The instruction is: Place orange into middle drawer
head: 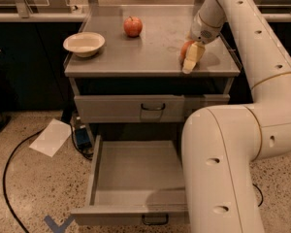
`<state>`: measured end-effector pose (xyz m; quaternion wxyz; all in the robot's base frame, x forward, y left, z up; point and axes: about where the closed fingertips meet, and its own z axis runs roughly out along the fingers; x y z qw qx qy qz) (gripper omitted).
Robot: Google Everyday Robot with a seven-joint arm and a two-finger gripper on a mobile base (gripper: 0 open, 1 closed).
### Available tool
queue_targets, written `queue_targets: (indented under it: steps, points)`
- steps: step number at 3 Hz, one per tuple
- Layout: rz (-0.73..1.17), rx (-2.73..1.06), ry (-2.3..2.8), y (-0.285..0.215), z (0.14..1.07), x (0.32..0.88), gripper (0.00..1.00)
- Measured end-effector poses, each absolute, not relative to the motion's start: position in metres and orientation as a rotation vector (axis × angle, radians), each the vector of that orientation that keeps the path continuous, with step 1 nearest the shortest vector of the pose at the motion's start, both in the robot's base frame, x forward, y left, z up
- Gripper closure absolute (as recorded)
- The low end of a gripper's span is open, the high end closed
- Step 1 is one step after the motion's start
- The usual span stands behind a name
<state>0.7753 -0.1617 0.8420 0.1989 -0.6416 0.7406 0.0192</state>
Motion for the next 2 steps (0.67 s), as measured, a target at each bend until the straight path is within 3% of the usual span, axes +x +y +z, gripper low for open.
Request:
queue_targets:
  steps: [2]
  points:
    - [0.054, -1.794, 2.071, -0.1617, 0.8420, 0.7753, 0.65]
